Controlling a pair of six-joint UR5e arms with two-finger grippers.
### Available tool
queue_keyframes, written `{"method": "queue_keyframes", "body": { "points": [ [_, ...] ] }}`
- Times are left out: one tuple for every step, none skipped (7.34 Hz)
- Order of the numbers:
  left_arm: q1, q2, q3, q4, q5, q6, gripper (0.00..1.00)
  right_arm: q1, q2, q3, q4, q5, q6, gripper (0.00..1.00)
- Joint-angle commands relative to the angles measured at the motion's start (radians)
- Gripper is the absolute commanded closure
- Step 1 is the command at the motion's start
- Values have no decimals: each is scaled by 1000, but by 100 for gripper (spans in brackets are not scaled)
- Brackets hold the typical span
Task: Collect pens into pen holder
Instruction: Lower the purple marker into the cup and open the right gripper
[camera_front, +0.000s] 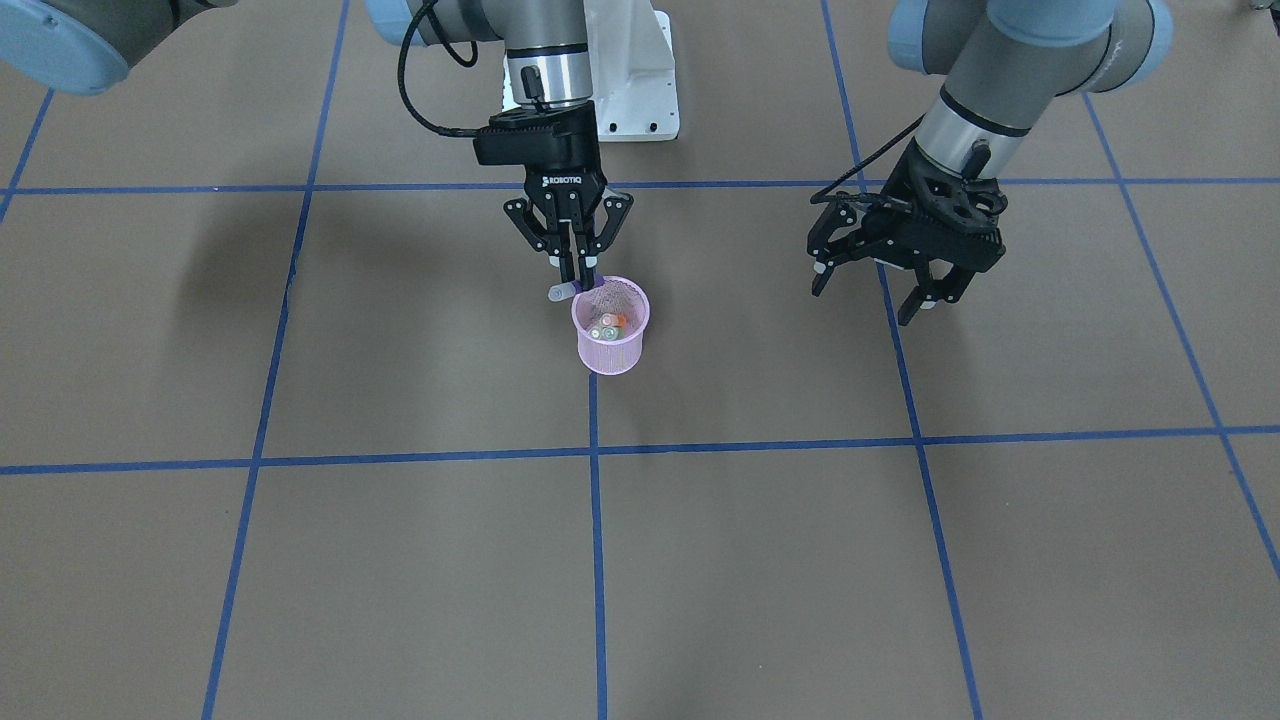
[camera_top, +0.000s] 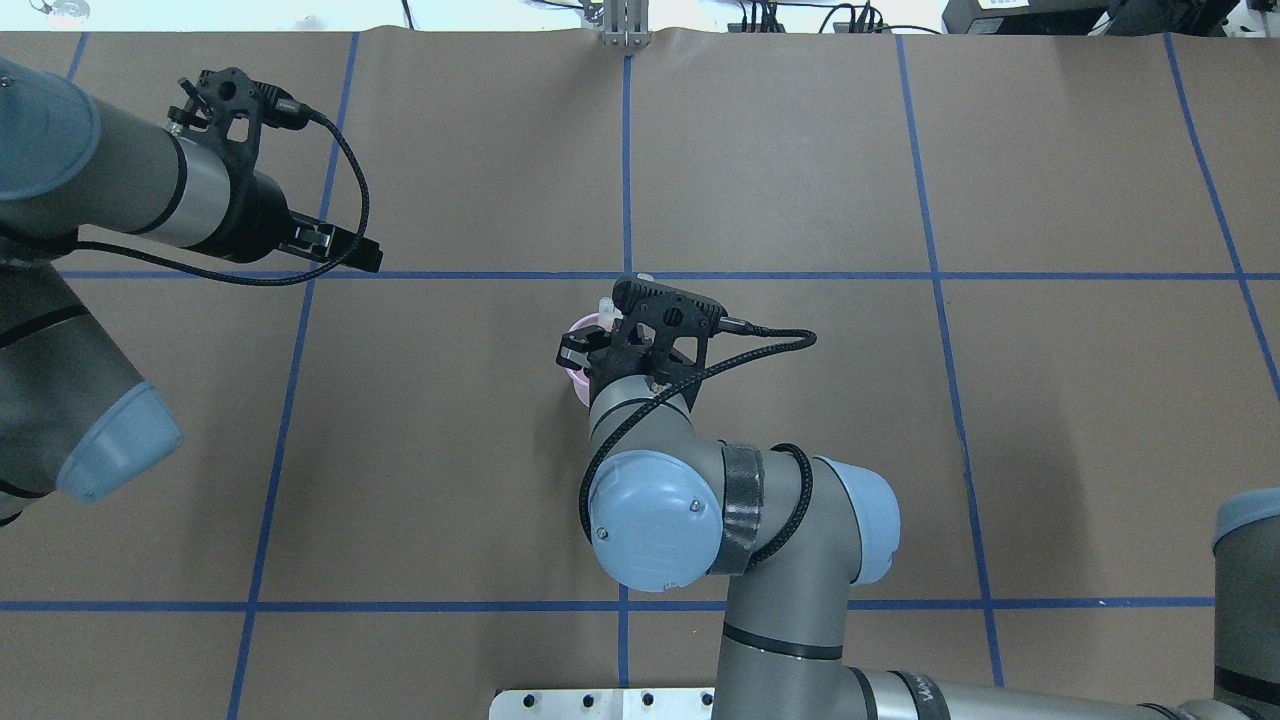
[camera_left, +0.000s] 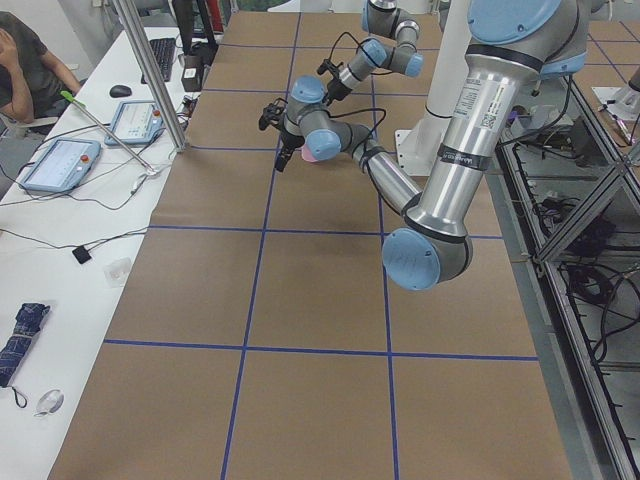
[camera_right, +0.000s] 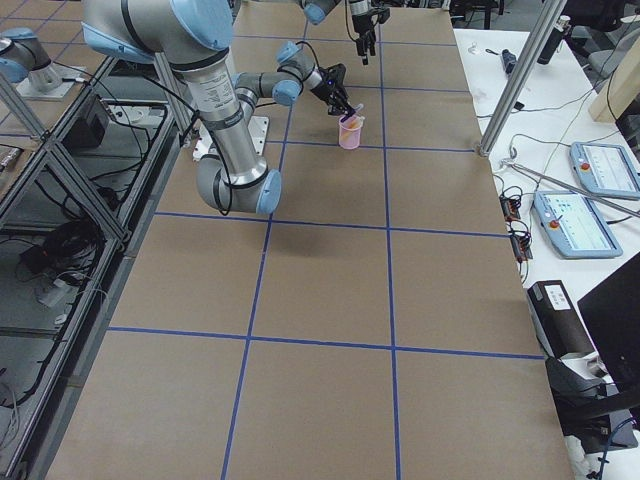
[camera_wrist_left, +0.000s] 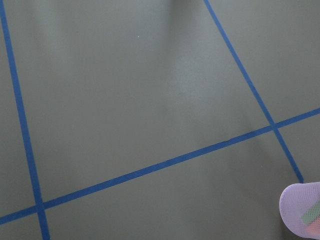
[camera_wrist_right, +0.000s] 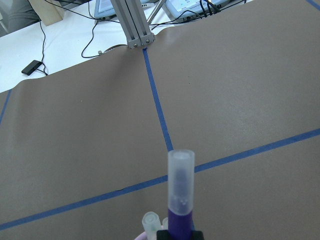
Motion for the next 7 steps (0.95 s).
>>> {"method": "queue_keyframes", "body": {
  "points": [
    [0, 2, 12, 0, 0, 16, 1, -12, 5, -41, 21, -31, -9, 100],
    [0, 0, 12, 0, 0, 18, 1, -11, 8, -44, 24, -31, -10, 45],
    [0, 0, 13, 0, 0, 18, 1, -9, 8, -44, 19, -32, -9, 0],
    [0, 0, 13, 0, 0, 18, 1, -8, 3, -42, 25, -29, -12, 0],
    [-1, 0, 15, 0, 0, 19, 1, 7, -1, -15, 30, -14, -23, 0],
    [-25, 3, 16, 7, -6, 67, 2, 30, -64, 63, 30, 44, -61, 0],
    [-56, 66, 13, 5, -12, 157, 2, 69, -164, 144, 33, 110, -91, 0]
  ]
}}
